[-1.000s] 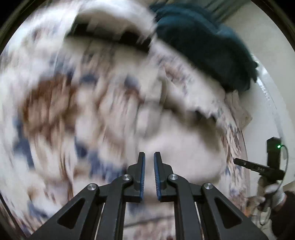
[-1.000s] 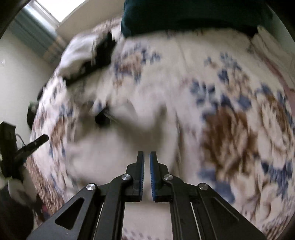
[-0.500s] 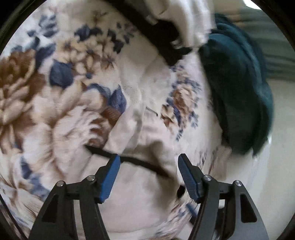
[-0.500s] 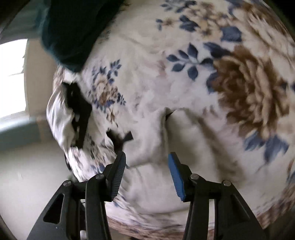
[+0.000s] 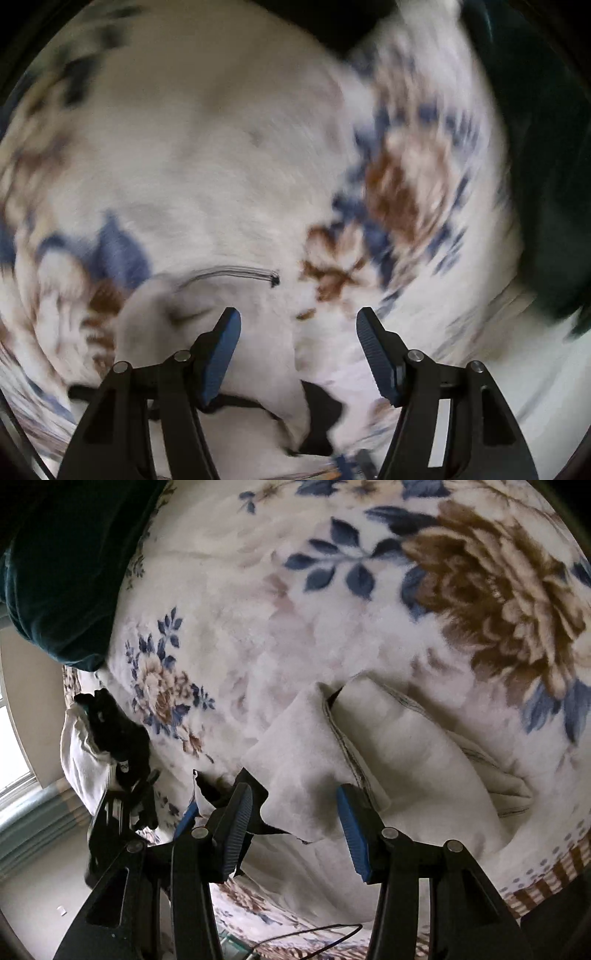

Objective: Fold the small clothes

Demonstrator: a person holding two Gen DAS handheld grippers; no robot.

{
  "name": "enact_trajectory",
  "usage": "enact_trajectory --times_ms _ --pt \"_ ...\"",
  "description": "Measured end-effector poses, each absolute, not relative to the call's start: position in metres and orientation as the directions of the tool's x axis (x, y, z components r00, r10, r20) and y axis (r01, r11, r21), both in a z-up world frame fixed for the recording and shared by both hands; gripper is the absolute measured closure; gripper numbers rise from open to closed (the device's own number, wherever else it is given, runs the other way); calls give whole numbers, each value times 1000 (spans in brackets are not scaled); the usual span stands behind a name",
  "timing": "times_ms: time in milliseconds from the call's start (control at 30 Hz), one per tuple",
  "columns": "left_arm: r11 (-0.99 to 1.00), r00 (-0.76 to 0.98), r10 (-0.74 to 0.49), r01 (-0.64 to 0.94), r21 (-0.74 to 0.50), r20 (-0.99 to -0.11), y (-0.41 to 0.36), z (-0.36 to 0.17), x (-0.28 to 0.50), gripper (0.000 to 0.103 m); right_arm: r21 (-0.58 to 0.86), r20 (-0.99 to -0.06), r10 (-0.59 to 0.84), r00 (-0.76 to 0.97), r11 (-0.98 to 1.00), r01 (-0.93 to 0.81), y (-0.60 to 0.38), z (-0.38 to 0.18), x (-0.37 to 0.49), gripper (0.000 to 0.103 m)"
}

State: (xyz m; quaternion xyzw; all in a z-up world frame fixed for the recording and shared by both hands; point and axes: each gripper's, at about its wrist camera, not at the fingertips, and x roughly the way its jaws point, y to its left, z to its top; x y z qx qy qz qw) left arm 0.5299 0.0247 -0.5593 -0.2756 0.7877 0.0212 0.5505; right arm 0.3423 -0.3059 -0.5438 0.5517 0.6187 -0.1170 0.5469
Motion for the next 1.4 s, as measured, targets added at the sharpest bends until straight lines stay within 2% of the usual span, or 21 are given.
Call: enact_trajectory --times_ms 67,167,233,400,600,633,667,700,767,800,833,900,1000,1033,1167,1200,1233,1267,1300,1333,1400 --pt "909 -327 -329 -364 -204 -886 9 -573 526 40 446 -811 554 189 375 813 -303 -548 340 52" --pt "933 -291 -275 -312 -181 -916 6 -570 519 48 433 -817 552 168 393 811 -299 -553 336 52" --pt "937 -226 -273 -284 -205 -935 9 -557 512 97 429 -818 552 159 404 808 -297 -556 333 52" --pt "937 -34 -287 -218 -273 -957 25 -513 485 99 407 -832 538 133 431 805 -296 -559 324 52" --pt "888 97 -354 -278 -367 -930 54 -483 438 99 415 -831 540 136 439 797 -298 -565 315 52" --pt "877 105 -373 -284 -387 -922 59 -480 427 99 420 -828 544 137 440 794 -298 -566 315 53" --pt "871 101 -386 -288 -398 -917 56 -478 430 99 429 -824 547 146 435 792 -299 -566 314 59" --pt "863 104 -392 -302 -405 -914 59 -475 421 98 458 -808 561 178 408 790 -300 -568 313 63" --pt "861 126 -380 -312 -400 -916 68 -468 407 97 485 -781 595 190 386 785 -298 -573 315 79" --pt "872 126 -358 -310 -380 -925 73 -463 401 93 499 -771 605 198 382 778 -297 -574 315 97" --pt "882 133 -329 -310 -355 -935 79 -460 393 85 504 -772 605 196 395 768 -295 -573 316 97" --pt "893 154 -296 -305 -330 -943 86 -456 377 75 486 -815 558 158 510 710 -294 -559 314 97" --pt "911 153 -246 -301 -282 -957 95 -460 354 54 405 -873 483 64 647 646 -302 -550 300 97" --pt "913 150 -233 -306 -269 -961 98 -464 349 50 386 -882 471 32 681 622 -303 -550 298 96" --pt "942 132 -111 -302 -147 -985 105 -475 337 50 327 -905 421 -68 786 524 -293 -523 311 68" --pt "948 132 -79 -298 -116 -988 106 -477 337 44 328 -919 392 -37 814 480 -286 -506 320 65" --pt "955 133 -36 -289 -74 -991 106 -480 340 29 323 -930 367 -14 836 443 -279 -494 327 60" --pt "958 129 -13 -283 -49 -992 109 -482 340 21 311 -944 328 23 867 390 -267 -476 341 56" --pt "958 126 -2 -284 -37 -992 111 -485 343 17 312 -948 314 55 880 359 -254 -465 355 47" --pt "958 126 -2 -286 -38 -992 114 -487 345 17 324 -945 319 72 882 343 -247 -461 365 45" --pt "953 131 -20 -296 -59 -991 120 -493 353 17 368 -929 360 84 880 301 -220 -465 399 44"
